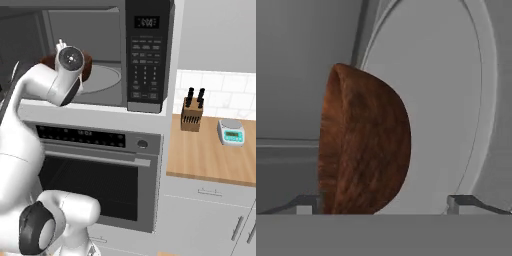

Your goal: Open the microwave, place the bowl with waffle inside the microwave, then close the microwave door and turn it on.

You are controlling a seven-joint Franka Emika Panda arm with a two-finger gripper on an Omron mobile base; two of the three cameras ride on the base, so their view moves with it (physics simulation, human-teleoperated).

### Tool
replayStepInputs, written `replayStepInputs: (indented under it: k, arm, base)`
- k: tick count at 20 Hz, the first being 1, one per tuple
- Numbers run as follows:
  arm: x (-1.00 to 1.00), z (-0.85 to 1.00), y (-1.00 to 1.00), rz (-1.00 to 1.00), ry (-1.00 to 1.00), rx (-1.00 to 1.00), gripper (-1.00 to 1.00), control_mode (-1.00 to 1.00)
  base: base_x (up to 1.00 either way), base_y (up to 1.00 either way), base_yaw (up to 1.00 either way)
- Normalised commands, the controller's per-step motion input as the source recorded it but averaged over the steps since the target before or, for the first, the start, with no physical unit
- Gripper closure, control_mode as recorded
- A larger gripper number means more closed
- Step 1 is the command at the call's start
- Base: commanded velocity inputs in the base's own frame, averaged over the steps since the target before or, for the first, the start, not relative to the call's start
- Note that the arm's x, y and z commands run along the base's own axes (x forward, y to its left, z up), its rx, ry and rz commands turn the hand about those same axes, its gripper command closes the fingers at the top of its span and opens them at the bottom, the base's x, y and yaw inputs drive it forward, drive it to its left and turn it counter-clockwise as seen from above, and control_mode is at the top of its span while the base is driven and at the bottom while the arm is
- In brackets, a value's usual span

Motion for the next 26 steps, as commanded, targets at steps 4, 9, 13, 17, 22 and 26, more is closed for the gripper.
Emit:
replayStepInputs:
  k: [4, 9, 13, 17, 22, 26]
  arm:
    - [-1.00, 0.69, -0.41, 0.00, -0.14, 0.00, -1.00, -1.00]
    - [-1.00, 0.61, -0.38, 0.04, -0.06, 0.00, -1.00, -1.00]
    - [-1.00, 0.08, -0.01, 0.14, 0.01, -0.05, 1.00, -1.00]
    - [-1.00, 0.00, 0.00, 0.10, 0.01, -0.04, 1.00, -1.00]
    - [-1.00, 0.00, 0.00, 0.04, -0.01, 0.00, 1.00, -1.00]
    - [-1.00, 0.00, 0.00, 0.00, -0.04, 0.00, 1.00, -1.00]
  base:
    - [0.00, 0.00, 0.00]
    - [0.00, 0.00, 0.00]
    - [0.00, 0.00, 0.00]
    - [0.00, 0.00, 0.00]
    - [0.00, 0.00, 0.00]
    - [0.00, 0.00, 0.00]
